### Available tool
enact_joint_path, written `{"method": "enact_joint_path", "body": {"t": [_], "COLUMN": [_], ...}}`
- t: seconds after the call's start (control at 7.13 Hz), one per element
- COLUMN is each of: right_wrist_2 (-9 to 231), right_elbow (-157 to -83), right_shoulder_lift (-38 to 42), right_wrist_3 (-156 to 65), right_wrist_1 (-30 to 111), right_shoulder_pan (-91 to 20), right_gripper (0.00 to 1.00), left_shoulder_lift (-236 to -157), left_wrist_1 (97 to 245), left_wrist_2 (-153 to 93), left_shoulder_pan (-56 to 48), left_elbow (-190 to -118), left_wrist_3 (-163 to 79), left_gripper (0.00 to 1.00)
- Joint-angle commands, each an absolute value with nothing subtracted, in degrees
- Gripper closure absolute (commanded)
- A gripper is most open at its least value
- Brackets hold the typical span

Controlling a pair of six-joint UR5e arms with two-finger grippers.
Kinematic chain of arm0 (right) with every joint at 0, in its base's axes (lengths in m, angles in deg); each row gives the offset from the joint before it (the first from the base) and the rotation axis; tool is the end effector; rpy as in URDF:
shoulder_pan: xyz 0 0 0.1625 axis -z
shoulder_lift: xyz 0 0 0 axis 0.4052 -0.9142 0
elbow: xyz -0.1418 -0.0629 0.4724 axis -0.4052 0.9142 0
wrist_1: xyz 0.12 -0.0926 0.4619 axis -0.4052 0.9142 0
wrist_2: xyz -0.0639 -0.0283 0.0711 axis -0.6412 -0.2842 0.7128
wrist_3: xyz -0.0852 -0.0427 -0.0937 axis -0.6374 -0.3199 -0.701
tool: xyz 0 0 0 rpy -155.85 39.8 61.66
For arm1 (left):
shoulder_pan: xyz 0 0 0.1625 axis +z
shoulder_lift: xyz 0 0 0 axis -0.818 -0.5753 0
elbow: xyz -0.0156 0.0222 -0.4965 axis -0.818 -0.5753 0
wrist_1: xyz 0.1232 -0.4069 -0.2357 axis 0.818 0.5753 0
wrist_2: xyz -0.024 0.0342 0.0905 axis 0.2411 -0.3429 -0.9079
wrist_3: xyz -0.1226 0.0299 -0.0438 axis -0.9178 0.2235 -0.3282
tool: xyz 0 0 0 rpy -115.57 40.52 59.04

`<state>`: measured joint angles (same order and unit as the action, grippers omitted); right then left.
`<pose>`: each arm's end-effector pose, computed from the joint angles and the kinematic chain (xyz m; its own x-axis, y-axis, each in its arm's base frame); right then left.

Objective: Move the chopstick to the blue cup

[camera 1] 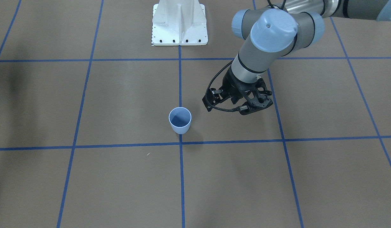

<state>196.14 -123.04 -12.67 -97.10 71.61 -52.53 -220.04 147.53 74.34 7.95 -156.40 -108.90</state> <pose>-0.0491 -0.5951 0.7022 0.6280 -0.7097 0.3194 0.7277 0.6810 0.0823 0.5114 -0.6276 0.1801 0.4844 -0.3421 -0.8052 0.2199 0.9385 -0.2664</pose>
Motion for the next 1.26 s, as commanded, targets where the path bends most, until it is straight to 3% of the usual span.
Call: {"method": "enact_joint_path", "body": {"t": [0.0,0.42,1.12], "right_wrist_2": [195.8,194.7,194.4], "right_elbow": [-123.0,-122.9,-123.0], "right_shoulder_lift": [-12.8,-12.4,-12.2], "right_wrist_3": [-97.2,-97.2,-96.8], "right_wrist_1": [71.6,71.6,71.6], "right_shoulder_pan": [-52.8,-52.8,-53.1], "right_gripper": [0.65,0.67,0.80], "left_shoulder_lift": [-220.0,-219.8,-218.8], "left_wrist_1": [147.5,147.5,147.5], "left_wrist_2": [74.3,74.3,74.3], "left_shoulder_pan": [7.9,7.9,7.9], "left_elbow": [-156.5,-156.9,-158.2], "left_wrist_3": [-108.9,-109.0,-109.0], "left_gripper": [0.02,0.02,0.02]}}
